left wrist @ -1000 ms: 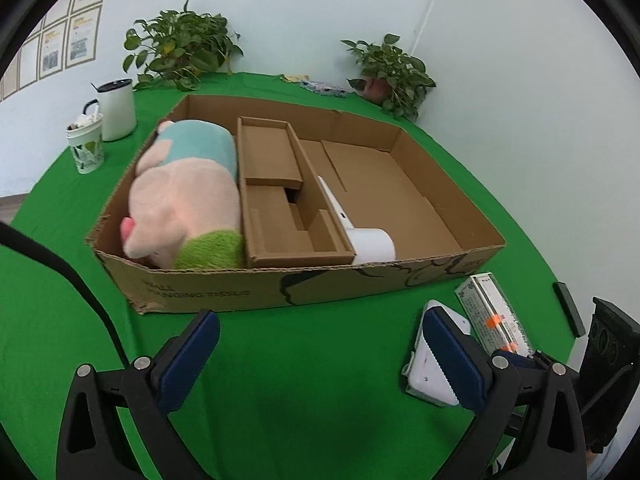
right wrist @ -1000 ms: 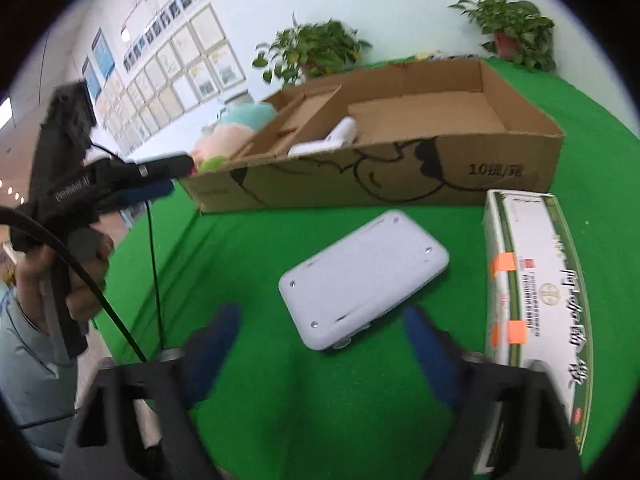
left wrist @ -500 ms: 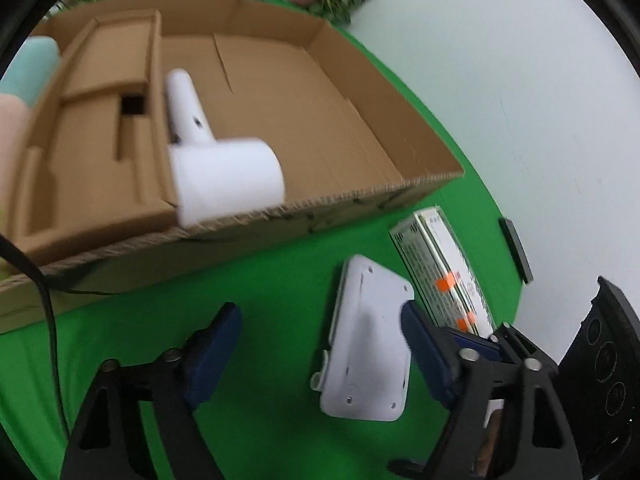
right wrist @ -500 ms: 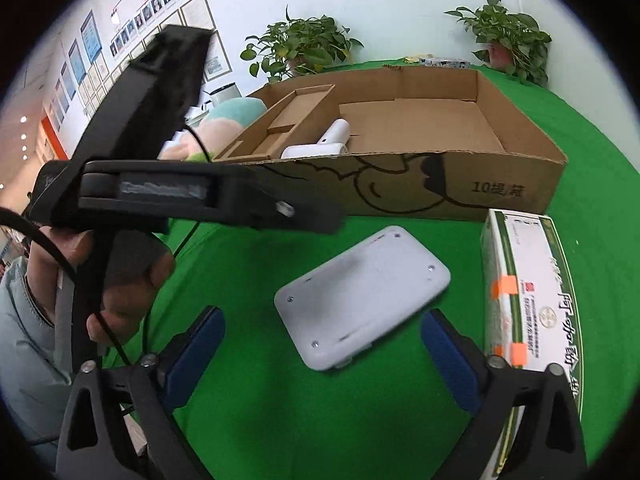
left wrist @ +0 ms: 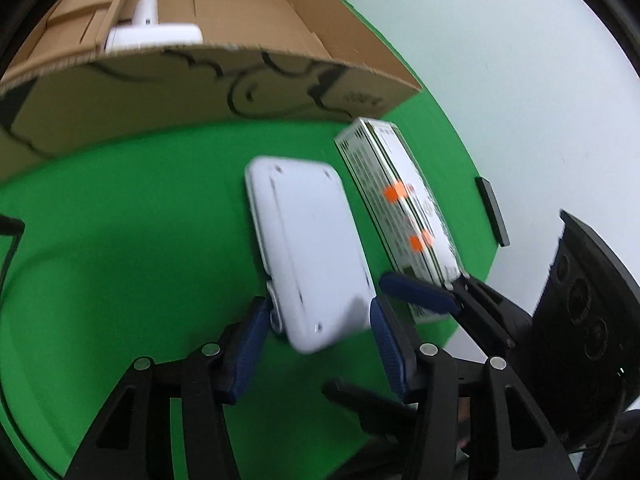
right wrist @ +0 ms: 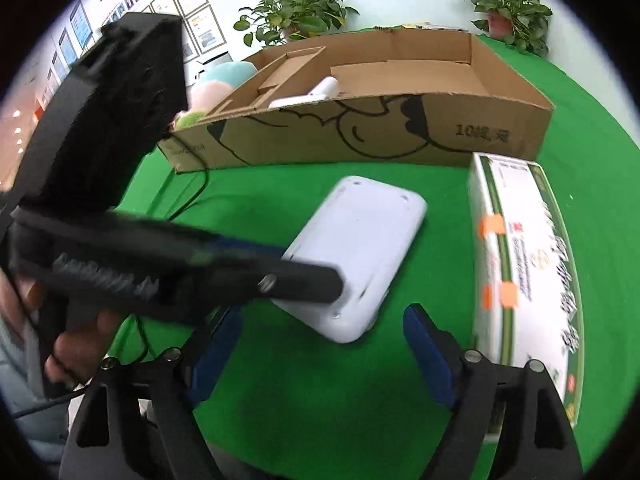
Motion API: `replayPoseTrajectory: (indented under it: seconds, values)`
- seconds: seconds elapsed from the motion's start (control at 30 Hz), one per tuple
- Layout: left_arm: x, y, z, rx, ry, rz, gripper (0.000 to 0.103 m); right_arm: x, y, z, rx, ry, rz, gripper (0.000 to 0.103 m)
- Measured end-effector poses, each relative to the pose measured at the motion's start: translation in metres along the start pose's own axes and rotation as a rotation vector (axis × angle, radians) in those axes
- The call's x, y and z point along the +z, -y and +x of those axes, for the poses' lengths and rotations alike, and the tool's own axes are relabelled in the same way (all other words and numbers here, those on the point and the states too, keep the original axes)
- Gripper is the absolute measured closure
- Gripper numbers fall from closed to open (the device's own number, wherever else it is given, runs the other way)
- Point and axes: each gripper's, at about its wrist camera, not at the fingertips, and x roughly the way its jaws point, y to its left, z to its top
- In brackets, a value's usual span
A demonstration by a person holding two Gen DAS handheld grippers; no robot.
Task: Organize objects
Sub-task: 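Close the right tool on the white rectangular device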
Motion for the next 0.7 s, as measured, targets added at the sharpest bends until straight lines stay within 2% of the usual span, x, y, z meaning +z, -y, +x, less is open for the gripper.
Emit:
replayPoseTrajectory:
  seconds: [0.07, 0.23, 0.37, 0.43, 0.5, 0.6, 0.7]
  values:
    - [-0.004, 0.001, 0.000, -0.012, 0.006, -0.027, 0.053, -0.003, 0.003, -0.001, -0.012, -0.006, -0.012, 0.020]
    - [0.011, -0.016, -0.010, 0.033, 0.099, -0.097, 0.053, 0.006, -0.001, 0.003, -0.020, 0.011, -0.019, 0.020]
    - [0.024, -0.022, -0.010, 0.035, 0.126, -0.090, 0.049, 0.017, -0.007, 0.013, -0.057, 0.038, -0.013, 0.021]
    - [0.027, -0.019, -0.007, 0.028, 0.131, -0.059, 0.049, 0.018, -0.004, 0.023, -0.091, 0.017, 0.003, 0.033]
    - [0.026, -0.018, -0.009, 0.022, 0.135, -0.061, 0.049, 0.018, -0.004, 0.024, -0.098, 0.029, 0.007, 0.034]
    - [0.023, -0.016, -0.010, 0.001, 0.133, -0.053, 0.052, 0.013, -0.006, 0.022, -0.099, 0.030, 0.006, 0.035]
    - [0.017, -0.017, -0.004, -0.016, 0.116, -0.044, 0.059, 0.001, -0.011, 0.015, -0.086, 0.030, 0.000, 0.035]
